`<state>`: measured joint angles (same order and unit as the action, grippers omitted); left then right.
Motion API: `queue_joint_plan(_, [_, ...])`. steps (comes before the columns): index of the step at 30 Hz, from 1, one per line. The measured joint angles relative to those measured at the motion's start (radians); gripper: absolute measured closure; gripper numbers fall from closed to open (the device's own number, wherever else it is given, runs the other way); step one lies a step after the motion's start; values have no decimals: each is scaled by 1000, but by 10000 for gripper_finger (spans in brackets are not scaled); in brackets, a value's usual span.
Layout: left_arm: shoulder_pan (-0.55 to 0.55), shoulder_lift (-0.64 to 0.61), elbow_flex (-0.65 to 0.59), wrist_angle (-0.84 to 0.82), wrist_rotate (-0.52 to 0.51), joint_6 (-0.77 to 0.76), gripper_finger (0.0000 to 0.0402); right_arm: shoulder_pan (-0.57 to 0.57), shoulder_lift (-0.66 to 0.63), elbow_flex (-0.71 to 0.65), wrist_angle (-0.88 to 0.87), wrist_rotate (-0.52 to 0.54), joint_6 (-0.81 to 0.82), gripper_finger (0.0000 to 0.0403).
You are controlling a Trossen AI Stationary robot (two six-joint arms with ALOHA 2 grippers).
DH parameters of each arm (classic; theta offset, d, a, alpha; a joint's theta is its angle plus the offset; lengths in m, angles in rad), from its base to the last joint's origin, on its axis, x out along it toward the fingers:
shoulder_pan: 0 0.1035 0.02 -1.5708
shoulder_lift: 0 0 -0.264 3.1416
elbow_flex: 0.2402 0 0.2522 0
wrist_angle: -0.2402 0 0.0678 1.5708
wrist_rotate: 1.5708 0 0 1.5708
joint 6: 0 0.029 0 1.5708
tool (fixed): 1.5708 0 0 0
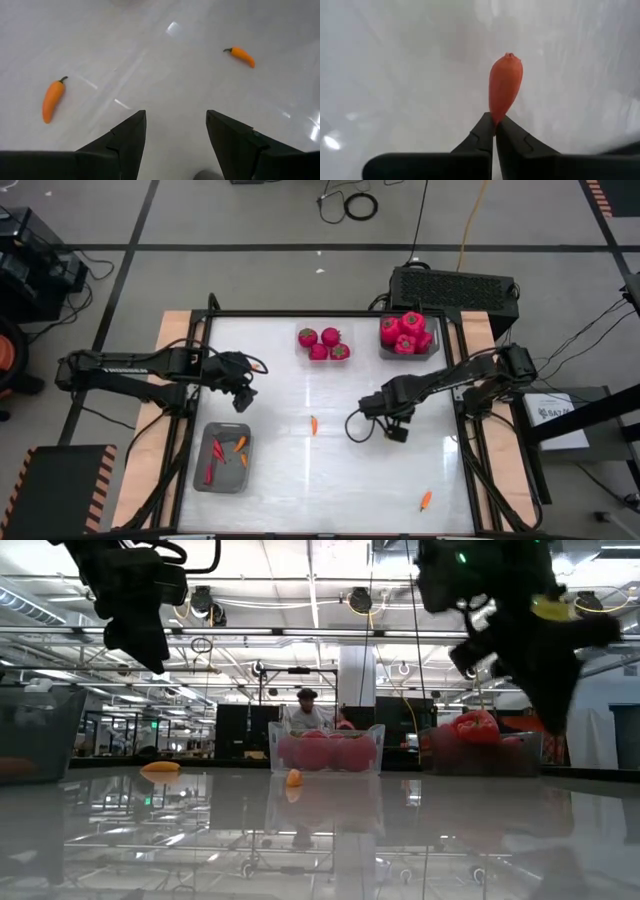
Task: Sort produce into baskets
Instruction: Put the orange chili into the bottom gray bin
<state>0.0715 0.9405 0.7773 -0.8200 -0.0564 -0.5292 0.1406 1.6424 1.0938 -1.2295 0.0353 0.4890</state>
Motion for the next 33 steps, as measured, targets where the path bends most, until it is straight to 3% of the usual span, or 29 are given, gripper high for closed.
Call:
queue_joint_plan(7, [0, 0, 0, -4, 30, 111, 187, 7, -1, 165, 83, 29, 125, 402])
queue_joint_plan(14, [0, 0, 0, -48, 61, 268, 187, 60, 13, 240, 390, 47, 253, 402])
queue_joint_plan(17, [1, 0, 0, -95, 19, 310, 187, 90, 62, 277, 501, 50, 280, 402])
queue_joint_plan(24, [33, 0, 0, -149, -31, 360, 187, 129, 299, 518, 594, 52, 285, 403])
queue_joint_plan(29, [160, 12, 0, -193, -30, 364, 187, 133, 511, 798, 604, 64, 223, 403])
queue_joint_plan(33, [269, 16, 0, -178, 42, 432, 187, 127, 672, 1041, 609, 72, 173, 403])
